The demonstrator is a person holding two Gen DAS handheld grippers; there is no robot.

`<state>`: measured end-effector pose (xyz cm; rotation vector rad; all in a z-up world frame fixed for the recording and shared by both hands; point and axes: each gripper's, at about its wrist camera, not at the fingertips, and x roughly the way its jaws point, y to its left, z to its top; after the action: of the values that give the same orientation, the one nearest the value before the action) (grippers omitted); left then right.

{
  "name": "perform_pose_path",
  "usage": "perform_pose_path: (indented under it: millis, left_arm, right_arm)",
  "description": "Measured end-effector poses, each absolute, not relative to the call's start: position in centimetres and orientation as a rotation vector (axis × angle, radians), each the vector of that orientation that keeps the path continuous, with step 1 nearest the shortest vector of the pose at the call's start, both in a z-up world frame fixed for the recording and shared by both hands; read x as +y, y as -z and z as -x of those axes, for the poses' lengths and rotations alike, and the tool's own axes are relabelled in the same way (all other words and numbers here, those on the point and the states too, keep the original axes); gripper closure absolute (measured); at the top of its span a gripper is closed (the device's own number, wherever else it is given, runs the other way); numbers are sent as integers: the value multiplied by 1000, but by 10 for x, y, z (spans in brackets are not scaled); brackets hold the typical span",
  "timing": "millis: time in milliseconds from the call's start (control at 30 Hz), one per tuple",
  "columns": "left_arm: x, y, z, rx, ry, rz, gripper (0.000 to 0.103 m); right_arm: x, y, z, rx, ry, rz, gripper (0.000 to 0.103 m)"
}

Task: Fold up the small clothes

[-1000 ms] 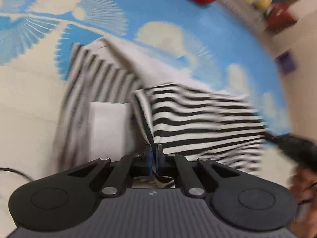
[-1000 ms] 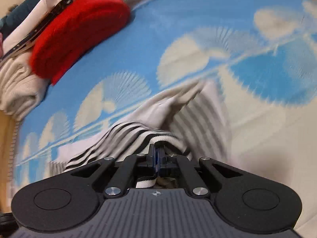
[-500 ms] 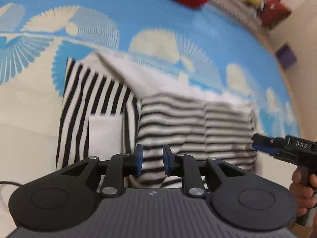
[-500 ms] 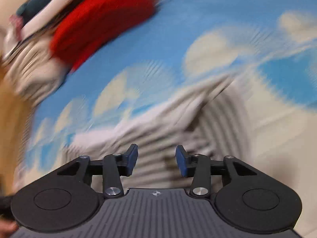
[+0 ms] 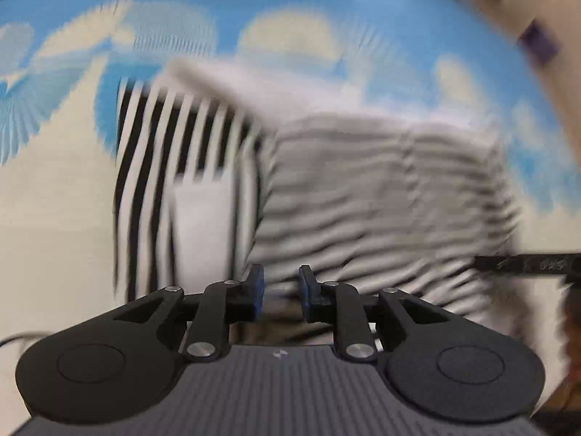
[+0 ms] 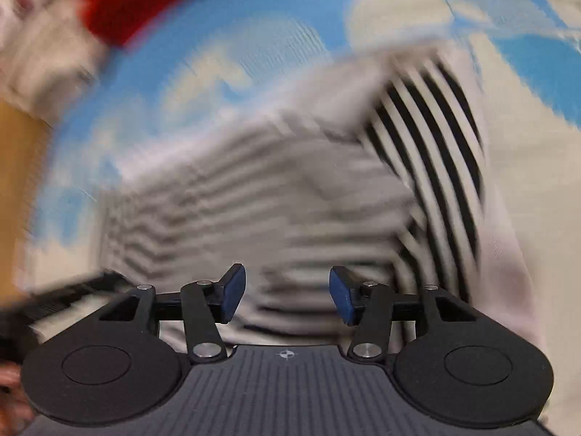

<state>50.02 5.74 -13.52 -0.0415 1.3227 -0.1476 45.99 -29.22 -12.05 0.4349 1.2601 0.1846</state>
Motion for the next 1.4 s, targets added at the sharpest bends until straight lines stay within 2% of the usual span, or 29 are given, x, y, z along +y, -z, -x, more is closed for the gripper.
perform_pose_path:
  millis: [100,300,467,567,667,733,867,1000,1067,1100,1133,1233,1300,1400]
  left_arm:
    - [57,128,-496,1293,131,10,79]
    - [73,35,-446,985,114,94,79]
    - [84,-27,-375,871,122,27,79]
    - [91,-46,-321,831,153,81,78]
    - [94,-41,-268,807,154,105,78]
    - [94,-20,-241,822,148,125,78]
    - [96,35,-206,990,76,141,78]
    - [102,45,-200,1051,24,186,77]
    - [104,41,-199,1050,11,204,62]
    - [106,40,-200,1040,12,217,49]
    - [108,43,-197,1032,13,230,41]
    - [117,71,-188,1047,-14,293,41]
    - [118,85,-196,1146,-81,337,41]
    - [114,84,-202,1103,-55,349,37]
  right_arm:
    - [-293,123,-449,1269,-125,-378,51]
    - [-325,24,-409,924,-127,-428,50]
    - [-368,-37,-338,756,-105,-537,49]
    - [-377,-54,-276,685,-102,-488,42]
    - [-384,-41,-222,663,-84,-439,40]
    - [-390,-21,-189,688,-45,-427,40]
    - [-399,35,-148,795,44,-499,42]
    - [-399,78,-139,901,70,-569,43]
    - [-395,86,-140,945,82,-564,43]
    - [-391,87,-141,947,56,-559,43]
    - [-387,87,-142,951,37,-542,43]
    - [-379,91,-144,974,52,-458,42]
    - [-379,96,-146,989,62,-447,41]
    - [-388,105,-149,1005,88,-460,39]
